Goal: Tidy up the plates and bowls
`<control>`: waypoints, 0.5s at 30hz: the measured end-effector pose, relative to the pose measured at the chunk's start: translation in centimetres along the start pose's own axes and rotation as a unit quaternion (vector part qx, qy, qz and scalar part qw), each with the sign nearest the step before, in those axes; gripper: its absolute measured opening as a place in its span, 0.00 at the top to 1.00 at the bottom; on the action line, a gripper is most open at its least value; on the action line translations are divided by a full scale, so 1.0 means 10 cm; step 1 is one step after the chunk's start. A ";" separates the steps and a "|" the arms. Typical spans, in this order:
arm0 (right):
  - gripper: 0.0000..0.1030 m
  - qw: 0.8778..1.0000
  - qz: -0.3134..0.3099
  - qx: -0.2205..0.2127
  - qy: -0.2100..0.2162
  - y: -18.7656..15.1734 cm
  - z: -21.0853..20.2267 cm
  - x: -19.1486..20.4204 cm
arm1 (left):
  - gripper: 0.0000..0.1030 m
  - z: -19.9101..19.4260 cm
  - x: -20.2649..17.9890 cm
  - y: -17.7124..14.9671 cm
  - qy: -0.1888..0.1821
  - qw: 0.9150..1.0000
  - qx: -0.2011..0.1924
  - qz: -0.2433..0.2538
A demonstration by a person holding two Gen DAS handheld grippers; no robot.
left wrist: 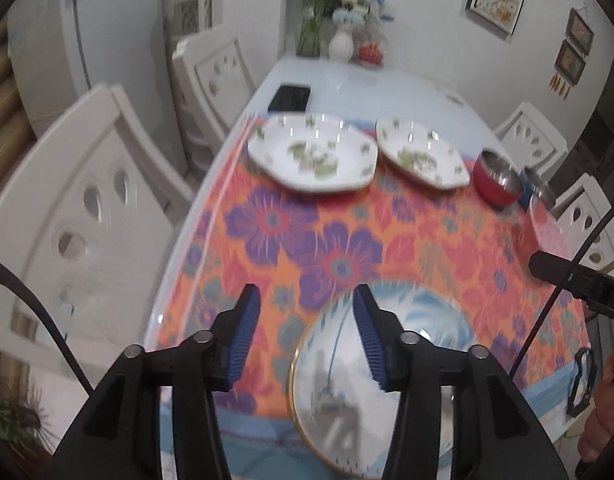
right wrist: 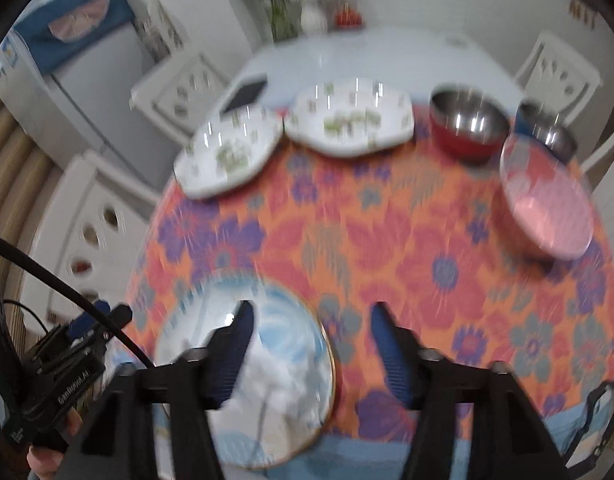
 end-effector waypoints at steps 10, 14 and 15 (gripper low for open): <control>0.39 0.999 0.018 -0.027 0.037 0.62 0.05 0.39 | 0.35 0.01 0.34 0.89 -0.001 0.998 -0.059 -0.010; 0.39 0.998 0.036 -0.022 0.039 0.83 0.23 0.46 | 0.35 0.23 0.45 1.16 -0.006 0.998 -0.057 -0.007; 0.39 0.998 0.039 -0.018 0.040 0.87 0.27 0.47 | 0.35 0.31 0.48 1.22 -0.006 0.999 -0.053 -0.006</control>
Point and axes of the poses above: each gripper's, at about its wrist camera, not at the fingertips, and z roughly the way its jaws point, x to its left, y to its top, the point moved 4 cm from there along z, roughly the way its jaws point, and after that the axes turned 13 degrees about z, right-handed, at the moved point
